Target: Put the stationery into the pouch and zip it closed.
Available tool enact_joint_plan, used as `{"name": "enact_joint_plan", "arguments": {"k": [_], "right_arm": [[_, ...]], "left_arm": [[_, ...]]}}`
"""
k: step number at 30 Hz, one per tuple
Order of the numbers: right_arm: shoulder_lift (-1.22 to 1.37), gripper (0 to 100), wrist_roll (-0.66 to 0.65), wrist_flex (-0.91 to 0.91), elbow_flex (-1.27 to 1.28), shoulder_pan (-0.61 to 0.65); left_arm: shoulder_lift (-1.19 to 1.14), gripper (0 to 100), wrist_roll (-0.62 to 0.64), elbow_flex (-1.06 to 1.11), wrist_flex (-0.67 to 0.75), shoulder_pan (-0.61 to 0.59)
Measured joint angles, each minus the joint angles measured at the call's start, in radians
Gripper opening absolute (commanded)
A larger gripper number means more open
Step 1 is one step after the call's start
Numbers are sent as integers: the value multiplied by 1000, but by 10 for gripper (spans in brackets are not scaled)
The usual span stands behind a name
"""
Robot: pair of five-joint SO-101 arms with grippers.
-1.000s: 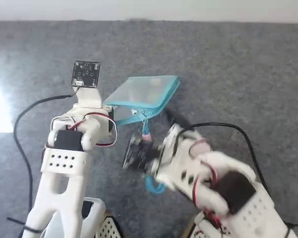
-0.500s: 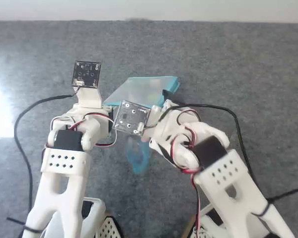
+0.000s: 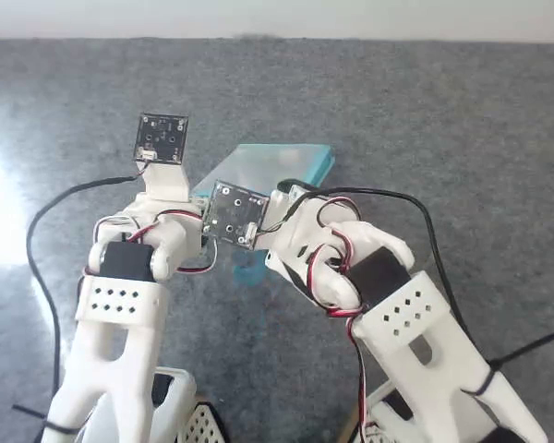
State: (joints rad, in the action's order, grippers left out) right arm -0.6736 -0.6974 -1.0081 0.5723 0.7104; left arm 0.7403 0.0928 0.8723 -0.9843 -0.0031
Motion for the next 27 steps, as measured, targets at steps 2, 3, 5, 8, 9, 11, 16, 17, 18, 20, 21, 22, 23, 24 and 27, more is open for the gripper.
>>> {"name": "enact_joint_plan", "arguments": {"k": [2,3,5,8,9,11,16,17,18,20,21,22,23,24,27], "right_arm": [[0,61,2,0,0,-2],[0,38,2,0,0,-2],[0,5,5,0,0,-2],[8,7,6,-5,-12,-2],[8,8,11,-9,-17,-3],[8,8,34,-11,-17,-3],[8,8,75,-12,-18,-2],[8,8,86,-12,-18,-2],[8,8,97,-12,-18,-2],[8,8,117,-11,-18,-3],[8,8,132,-9,-18,-3],[8,8,155,-6,-18,-14],[8,8,181,-6,-31,-28],[8,8,209,-6,-49,-49],[8,8,265,-8,-103,-95]], "left_arm": [[0,10,0,0,0,0],[0,11,0,-2,0,0],[0,12,0,-2,0,0],[0,52,-2,-2,0,0],[0,91,-2,-2,-2,0],[2,186,-2,-2,-2,-2],[34,321,0,-74,-34,-83],[61,319,0,-109,-57,-118],[94,319,0,-146,-89,-144],[166,319,0,-216,-167,-175],[207,319,0,-242,-209,-180],[255,319,-2,-262,-247,-184],[304,319,-11,-272,-285,-186],[348,319,-23,-273,-318,-186],[437,319,-48,-258,-379,-184]]}}
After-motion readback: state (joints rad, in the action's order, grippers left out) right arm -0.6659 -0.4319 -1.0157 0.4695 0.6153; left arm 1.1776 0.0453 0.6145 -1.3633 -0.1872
